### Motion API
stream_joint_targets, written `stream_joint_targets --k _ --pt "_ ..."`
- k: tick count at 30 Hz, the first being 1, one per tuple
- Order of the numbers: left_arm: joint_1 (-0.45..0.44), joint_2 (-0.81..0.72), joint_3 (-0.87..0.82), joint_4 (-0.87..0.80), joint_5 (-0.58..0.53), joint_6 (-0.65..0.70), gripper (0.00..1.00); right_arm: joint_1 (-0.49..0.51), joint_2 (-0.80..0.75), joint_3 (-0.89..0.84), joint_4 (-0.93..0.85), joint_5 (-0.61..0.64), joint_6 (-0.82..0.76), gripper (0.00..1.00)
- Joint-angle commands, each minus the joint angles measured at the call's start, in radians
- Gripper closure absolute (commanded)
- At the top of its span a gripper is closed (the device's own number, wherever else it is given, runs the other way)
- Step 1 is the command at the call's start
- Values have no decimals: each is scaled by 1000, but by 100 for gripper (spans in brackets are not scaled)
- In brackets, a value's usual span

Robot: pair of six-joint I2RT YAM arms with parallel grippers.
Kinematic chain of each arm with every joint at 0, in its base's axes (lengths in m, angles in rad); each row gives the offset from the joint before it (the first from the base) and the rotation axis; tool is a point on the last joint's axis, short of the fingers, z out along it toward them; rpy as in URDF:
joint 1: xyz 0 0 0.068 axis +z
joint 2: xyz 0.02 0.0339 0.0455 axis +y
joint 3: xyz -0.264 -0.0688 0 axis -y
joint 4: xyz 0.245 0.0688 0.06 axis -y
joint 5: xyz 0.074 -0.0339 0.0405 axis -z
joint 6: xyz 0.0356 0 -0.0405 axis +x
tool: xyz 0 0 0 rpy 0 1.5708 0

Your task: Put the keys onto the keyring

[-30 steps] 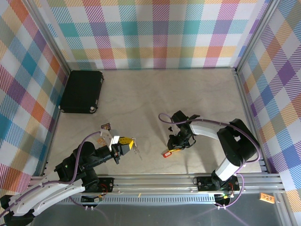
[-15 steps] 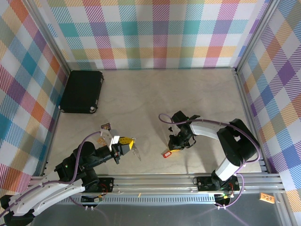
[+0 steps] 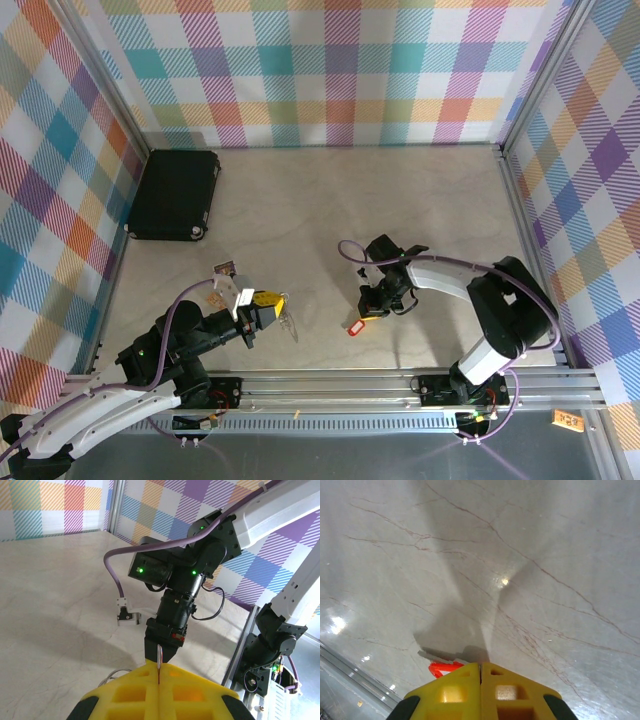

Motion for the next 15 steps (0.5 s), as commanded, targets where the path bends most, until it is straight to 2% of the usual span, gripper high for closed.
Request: stream_joint_targets --k 1,11,15 --pt "-6 3 9 52 15 9 100 10 -35 -14 -2 0 -28 95" --pt "-5 19 13 58 14 6 100 20 -79 -63 62 27 3 94" --pt "-5 31 15 62 17 7 100 59 -201 -128 193 45 36 96"
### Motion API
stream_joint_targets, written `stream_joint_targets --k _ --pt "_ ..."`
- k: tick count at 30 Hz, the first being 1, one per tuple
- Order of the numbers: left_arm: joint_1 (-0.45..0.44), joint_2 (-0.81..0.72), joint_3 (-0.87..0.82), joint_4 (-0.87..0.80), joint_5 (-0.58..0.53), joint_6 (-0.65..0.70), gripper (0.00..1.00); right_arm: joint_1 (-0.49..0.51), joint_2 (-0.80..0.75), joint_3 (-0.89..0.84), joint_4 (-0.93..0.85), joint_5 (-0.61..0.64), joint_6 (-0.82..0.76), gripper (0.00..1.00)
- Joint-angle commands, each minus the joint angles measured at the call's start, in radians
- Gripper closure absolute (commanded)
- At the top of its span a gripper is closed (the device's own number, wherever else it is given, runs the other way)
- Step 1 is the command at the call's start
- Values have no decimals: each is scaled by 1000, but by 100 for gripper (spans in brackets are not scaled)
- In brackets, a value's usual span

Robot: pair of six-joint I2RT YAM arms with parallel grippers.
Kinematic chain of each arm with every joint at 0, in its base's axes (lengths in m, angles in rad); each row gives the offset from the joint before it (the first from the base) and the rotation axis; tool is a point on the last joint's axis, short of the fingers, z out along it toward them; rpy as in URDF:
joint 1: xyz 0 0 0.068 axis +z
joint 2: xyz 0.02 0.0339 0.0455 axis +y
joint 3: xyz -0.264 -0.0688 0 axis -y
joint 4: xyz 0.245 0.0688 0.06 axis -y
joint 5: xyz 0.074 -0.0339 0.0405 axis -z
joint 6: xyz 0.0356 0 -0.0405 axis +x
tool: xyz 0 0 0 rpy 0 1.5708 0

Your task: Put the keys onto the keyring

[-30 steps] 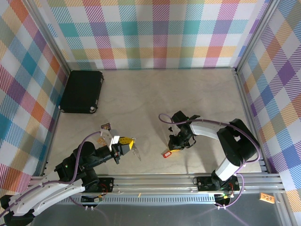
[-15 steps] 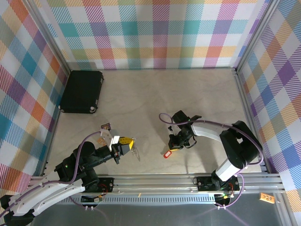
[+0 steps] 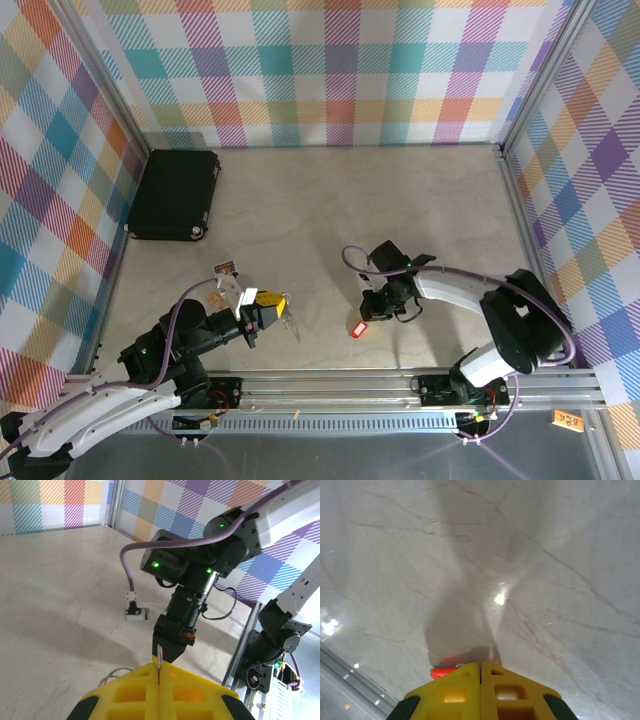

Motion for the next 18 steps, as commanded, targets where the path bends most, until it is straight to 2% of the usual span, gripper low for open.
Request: stream_joint_targets --k 1,6,13,18 --pt "-5 6 15 61 18 6 100 41 -127 -46 140 21 29 96" --pt "-5 14 23 68 33 9 100 95 -337 -119 275 48 9 96" --pt "-5 44 41 93 74 18 100 114 -553 -187 410 -47 -39 94" --pt "-4 52 44 125 106 19 100 121 -643 -194 487 -139 -72 93"
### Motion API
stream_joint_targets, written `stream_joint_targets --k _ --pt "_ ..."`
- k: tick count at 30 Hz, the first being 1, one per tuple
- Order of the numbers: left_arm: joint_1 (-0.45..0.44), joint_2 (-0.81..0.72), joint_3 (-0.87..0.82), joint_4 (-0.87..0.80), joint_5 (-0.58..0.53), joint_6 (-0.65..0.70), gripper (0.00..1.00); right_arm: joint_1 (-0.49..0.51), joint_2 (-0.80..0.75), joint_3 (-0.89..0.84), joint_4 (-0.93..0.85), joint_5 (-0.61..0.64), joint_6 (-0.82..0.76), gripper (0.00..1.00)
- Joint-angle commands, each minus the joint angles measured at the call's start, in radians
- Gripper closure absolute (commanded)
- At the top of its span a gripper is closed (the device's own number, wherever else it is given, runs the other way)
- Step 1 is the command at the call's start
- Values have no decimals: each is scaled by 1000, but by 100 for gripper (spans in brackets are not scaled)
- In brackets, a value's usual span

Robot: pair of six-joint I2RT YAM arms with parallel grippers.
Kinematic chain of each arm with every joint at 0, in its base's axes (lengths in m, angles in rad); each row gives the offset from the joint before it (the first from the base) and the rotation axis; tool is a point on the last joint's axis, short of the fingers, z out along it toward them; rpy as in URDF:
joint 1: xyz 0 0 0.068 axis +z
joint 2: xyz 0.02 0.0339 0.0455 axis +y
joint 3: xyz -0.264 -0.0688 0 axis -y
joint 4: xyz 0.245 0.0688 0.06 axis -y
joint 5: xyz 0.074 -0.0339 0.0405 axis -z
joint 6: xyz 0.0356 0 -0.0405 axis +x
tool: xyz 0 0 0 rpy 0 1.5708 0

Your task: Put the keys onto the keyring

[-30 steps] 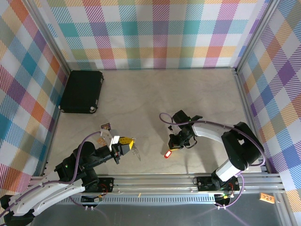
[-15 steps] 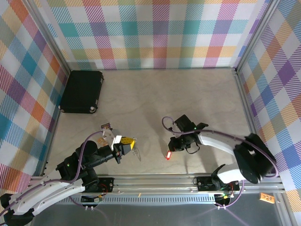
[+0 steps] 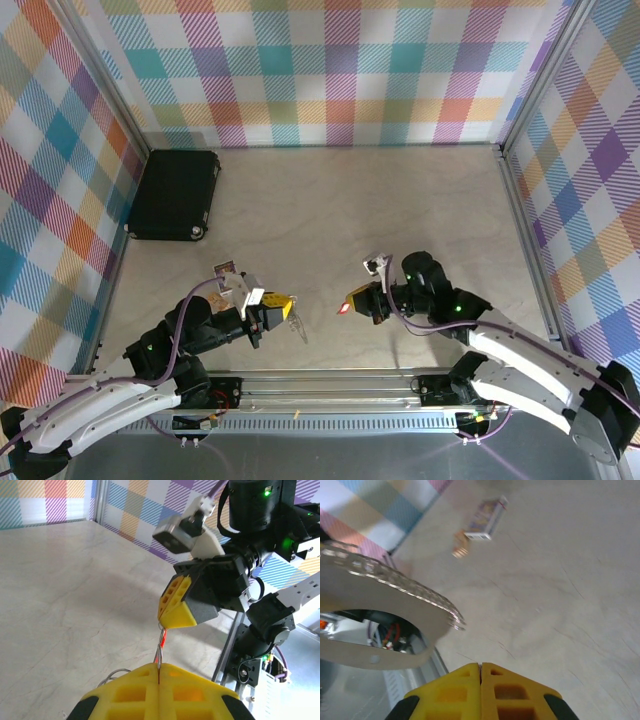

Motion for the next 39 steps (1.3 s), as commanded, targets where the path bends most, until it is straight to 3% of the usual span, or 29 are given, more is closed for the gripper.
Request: stream_joint_targets --k 1,6,13,23,39 --pt "-5 0 43 79 45 16 100 7 -42 -4 112 -109 -44 93" --pt "-5 6 46 128 135 14 100 27 -59 36 189 -221 -42 91" --pt "-4 31 64 227 234 -1 100 139 -41 155 210 -226 -127 90" --pt "-5 67 92 293 282 -10 100 244 -14 206 246 -107 -232 93" --pt "-5 107 106 323 329 -25 100 280 -52 189 282 -4 -288 96"
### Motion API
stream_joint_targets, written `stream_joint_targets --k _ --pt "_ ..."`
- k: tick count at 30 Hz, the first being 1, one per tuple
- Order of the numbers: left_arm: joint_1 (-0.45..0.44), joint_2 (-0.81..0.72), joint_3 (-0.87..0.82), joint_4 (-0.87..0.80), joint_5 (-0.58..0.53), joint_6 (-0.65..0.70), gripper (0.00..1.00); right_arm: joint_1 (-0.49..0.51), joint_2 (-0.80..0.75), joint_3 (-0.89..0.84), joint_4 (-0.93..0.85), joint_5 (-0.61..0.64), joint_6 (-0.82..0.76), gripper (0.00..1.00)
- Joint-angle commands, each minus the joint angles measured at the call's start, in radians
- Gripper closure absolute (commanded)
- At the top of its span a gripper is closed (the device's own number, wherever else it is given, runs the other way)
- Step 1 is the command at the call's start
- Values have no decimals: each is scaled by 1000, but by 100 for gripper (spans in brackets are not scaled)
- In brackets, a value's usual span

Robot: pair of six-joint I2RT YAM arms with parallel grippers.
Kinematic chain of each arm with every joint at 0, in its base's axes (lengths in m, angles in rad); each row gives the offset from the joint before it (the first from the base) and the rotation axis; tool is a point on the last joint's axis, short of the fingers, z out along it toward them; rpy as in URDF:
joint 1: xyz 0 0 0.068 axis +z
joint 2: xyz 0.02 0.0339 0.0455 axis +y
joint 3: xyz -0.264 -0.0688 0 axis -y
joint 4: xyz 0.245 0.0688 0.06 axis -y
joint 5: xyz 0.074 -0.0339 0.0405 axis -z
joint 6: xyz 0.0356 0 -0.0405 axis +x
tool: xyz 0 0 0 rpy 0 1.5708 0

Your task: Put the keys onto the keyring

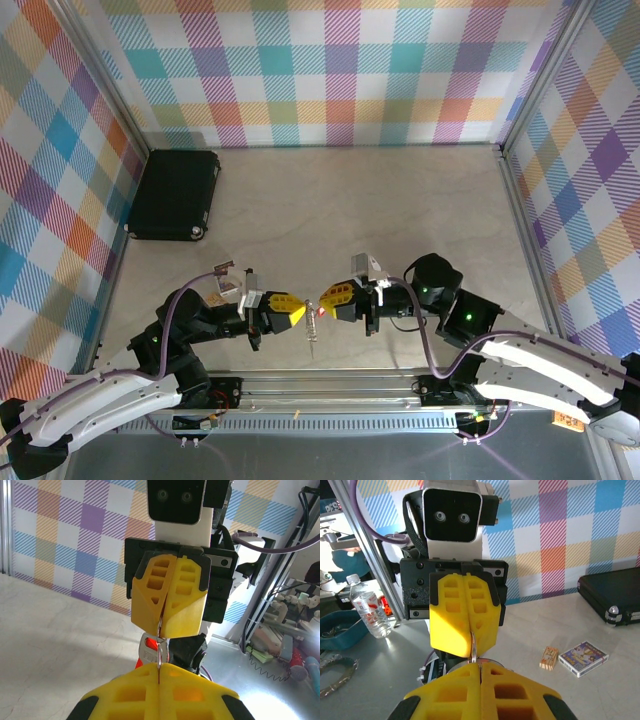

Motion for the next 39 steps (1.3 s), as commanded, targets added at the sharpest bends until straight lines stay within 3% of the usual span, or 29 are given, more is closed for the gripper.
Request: stream_joint_targets --k 1,39 --pt "-5 0 37 59 30 -14 100 13 -6 13 50 10 -26 96" --pt "-5 -9 29 44 23 -17 100 54 39 43 77 48 -63 98"
